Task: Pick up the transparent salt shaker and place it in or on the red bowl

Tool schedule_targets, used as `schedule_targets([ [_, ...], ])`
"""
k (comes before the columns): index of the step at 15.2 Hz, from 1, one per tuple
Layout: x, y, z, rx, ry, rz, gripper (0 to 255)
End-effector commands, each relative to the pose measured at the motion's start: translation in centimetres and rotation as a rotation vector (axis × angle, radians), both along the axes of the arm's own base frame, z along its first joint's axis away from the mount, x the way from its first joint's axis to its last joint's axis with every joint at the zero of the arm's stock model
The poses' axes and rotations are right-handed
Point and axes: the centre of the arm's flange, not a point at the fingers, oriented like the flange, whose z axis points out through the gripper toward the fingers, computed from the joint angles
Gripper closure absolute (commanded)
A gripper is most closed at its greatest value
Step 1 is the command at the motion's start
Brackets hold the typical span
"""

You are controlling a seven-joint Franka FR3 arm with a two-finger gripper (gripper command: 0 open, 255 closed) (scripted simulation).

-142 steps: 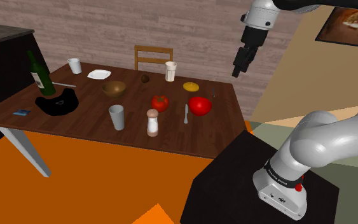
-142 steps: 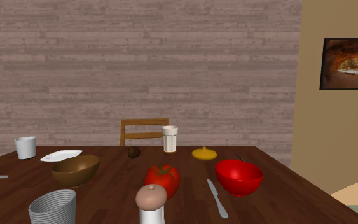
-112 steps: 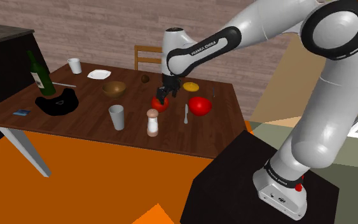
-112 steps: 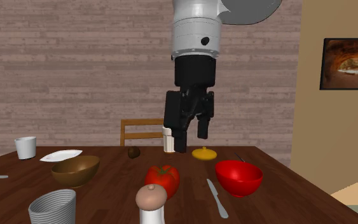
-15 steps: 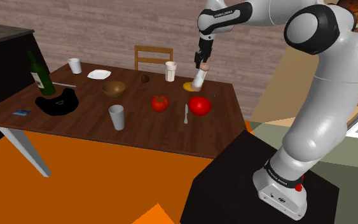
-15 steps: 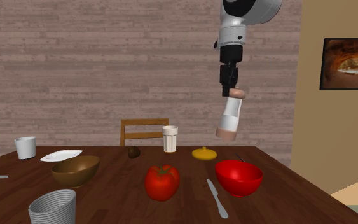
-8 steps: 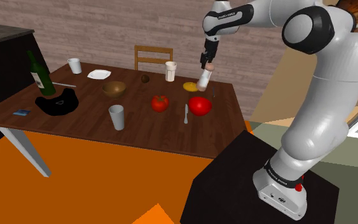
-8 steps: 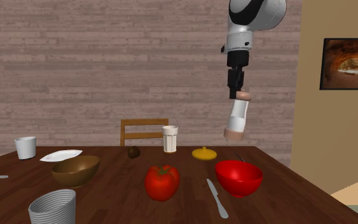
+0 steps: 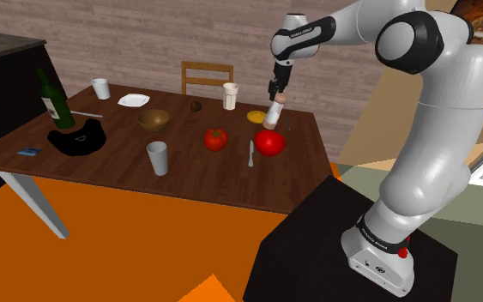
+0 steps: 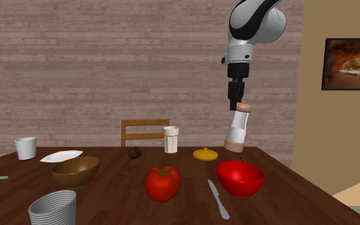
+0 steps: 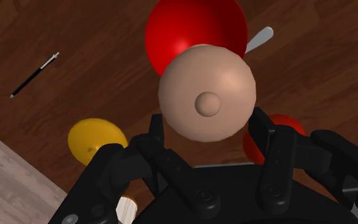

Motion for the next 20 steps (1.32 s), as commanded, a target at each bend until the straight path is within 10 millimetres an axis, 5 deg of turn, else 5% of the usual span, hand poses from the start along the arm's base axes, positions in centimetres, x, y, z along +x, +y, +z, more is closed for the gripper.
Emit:
schedule_targets([
  [1,-0.2,-0.1,-1.2,0.0,0.0,0.0,255],
  [14,-0.2,-0.1,-8.3,0.0,0.0,0.0,255],
  [20,-0.2,-0.1,-8.3,0.0,0.0,0.0,255],
])
